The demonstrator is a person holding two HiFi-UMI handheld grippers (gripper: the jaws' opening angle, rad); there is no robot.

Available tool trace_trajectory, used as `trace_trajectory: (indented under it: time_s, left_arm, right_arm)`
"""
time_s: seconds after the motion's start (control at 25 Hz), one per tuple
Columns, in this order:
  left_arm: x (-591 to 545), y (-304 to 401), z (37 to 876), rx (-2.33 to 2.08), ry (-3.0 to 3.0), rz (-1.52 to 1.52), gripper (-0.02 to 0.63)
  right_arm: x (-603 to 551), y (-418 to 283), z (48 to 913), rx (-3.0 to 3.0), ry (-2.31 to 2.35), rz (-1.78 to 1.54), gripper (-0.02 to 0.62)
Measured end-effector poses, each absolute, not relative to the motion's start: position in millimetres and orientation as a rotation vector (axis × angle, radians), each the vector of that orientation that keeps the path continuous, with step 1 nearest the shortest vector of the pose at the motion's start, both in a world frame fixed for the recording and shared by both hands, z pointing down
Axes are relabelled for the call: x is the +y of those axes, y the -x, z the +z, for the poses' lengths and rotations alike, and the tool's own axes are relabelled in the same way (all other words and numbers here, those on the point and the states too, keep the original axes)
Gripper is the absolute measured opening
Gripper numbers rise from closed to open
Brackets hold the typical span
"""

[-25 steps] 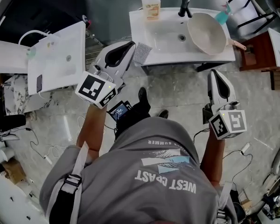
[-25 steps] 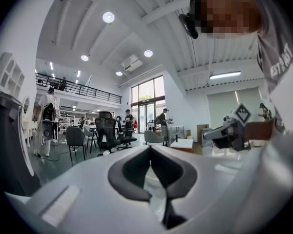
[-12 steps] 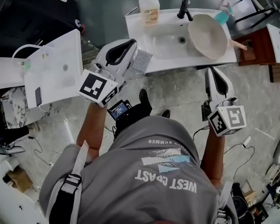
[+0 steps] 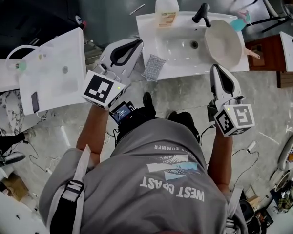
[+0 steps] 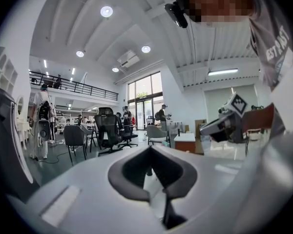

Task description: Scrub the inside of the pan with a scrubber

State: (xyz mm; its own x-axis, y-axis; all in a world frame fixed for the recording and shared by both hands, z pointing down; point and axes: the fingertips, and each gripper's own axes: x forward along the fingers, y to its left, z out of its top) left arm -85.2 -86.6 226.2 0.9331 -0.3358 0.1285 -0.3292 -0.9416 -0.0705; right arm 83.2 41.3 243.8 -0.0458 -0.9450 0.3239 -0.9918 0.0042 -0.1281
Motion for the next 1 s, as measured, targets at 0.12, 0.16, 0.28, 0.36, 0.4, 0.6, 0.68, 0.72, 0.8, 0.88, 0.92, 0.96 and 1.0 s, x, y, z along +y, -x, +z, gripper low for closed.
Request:
trace_trajectory:
  time_s: [0.12, 0.16, 0.28, 0.36, 0.4, 0.6, 0.68, 0.72, 0.8, 0.88, 0.92, 0.96, 1.0]
  left_arm:
    - [-96, 93, 232, 0.548, 3.045, -0.228, 0.002]
    - [-98, 95, 234, 0.561, 3.046, -0.233, 0.002]
    - [-103, 99, 243, 0.613, 3.045, -0.251, 0.002]
    - [-106, 103, 247, 0.654, 3.045, -0.265, 0.002]
    - [-107, 106, 248, 0.678, 3.047, -0.268, 0.002]
    - [-111, 114, 260, 0.774, 3.066, -0.294, 0.002]
    - [-115, 115, 266, 0.800, 3.066, -0.306, 0.002]
    - [-117, 115, 269, 0.814, 3.070, -0.311, 0.002]
    - [-118, 118, 277, 0.848, 3.085, -0.321, 0.002]
    - [-118, 120, 285, 0.877, 3.100, -0.332, 0.002]
    - [-119, 120, 289, 0.884, 3.105, -0.336, 0.002]
    - [-120, 120, 292, 0.887, 3.108, -0.338, 0.002]
    - [-121, 120, 295, 0.888, 3.110, -0.340, 0.002]
  right_arm:
    - [28, -74, 252, -2.133, -2.020, 0.505, 0.002]
    - [24, -72, 255, -2.142, -2.002, 0.511, 0.002]
    - [11, -70, 268, -2.180, -1.949, 0.532, 0.003]
    - [3, -66, 278, -2.206, -1.902, 0.554, 0.003]
    - [-1, -64, 282, -2.219, -1.874, 0.564, 0.003]
    - [-24, -58, 307, -2.253, -1.756, 0.602, 0.005]
    - [-35, -55, 319, -2.267, -1.706, 0.611, 0.007]
    - [-40, -52, 326, -2.274, -1.679, 0.619, 0.015]
    - [-49, -45, 343, -2.284, -1.616, 0.641, 0.021]
    - [-57, -36, 362, -2.289, -1.551, 0.665, 0.029]
    - [-60, -31, 372, -2.288, -1.522, 0.677, 0.035]
    - [-64, -27, 382, -2.286, -1.493, 0.687, 0.039]
    - [-67, -23, 393, -2.282, -1.464, 0.695, 0.046]
